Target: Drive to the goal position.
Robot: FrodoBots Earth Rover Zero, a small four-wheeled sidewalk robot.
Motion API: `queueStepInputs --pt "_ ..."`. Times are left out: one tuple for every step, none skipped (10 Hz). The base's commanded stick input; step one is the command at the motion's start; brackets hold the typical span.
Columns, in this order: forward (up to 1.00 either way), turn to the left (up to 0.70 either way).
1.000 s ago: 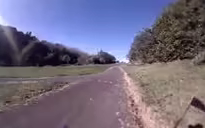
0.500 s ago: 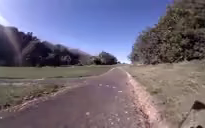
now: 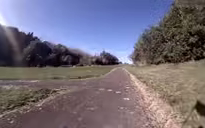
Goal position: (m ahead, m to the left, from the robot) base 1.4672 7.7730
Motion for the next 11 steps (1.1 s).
queueStepInputs --pt "0.92 0.0" --pt "0.54 0.0" --pt "0.16 0.0" --pt "0.07 0.0" --pt "0.08 0.0" --pt "0.08 0.0" --pt "0.08 0.0" --pt "0.07 0.0" --pt "0.07 0.0" --pt "0.07 0.0" --pt "0.07 0.0"
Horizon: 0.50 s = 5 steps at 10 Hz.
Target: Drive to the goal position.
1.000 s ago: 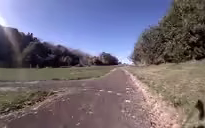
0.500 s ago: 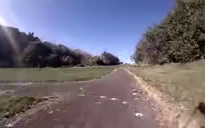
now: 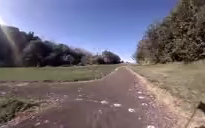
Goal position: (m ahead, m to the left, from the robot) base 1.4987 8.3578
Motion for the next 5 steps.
queueStepInputs --pt "0.07 0.0" --pt "0.08 0.0" --pt "0.09 0.0" --pt "0.09 0.0" --pt "0.09 0.0"
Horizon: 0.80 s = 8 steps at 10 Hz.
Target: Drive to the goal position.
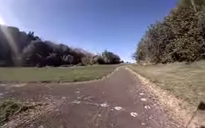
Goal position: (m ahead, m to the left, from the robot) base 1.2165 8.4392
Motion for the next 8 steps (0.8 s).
queueStepInputs --pt "0.09 0.0" --pt "0.12 0.0" --pt "0.09 0.0" --pt "0.11 0.0" --pt "0.24 0.0" --pt "0.55 0.02" --pt "0.85 0.34" --pt "0.85 0.34"
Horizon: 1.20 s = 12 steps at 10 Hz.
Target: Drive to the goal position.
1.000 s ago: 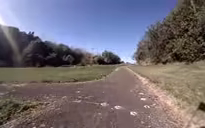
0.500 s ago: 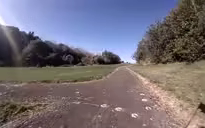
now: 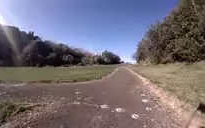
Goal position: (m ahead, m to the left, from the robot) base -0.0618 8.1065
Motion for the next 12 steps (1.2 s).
queueStepInputs --pt "0.85 0.34" --pt "0.85 0.34" --pt "0.85 0.34" --pt "0.85 0.02" --pt "0.85 0.02" --pt "0.85 0.02" --pt "0.85 0.01" --pt "0.85 0.02" --pt "0.85 0.01" --pt "0.85 0.0" --pt "0.85 0.01" --pt "0.85 0.02"
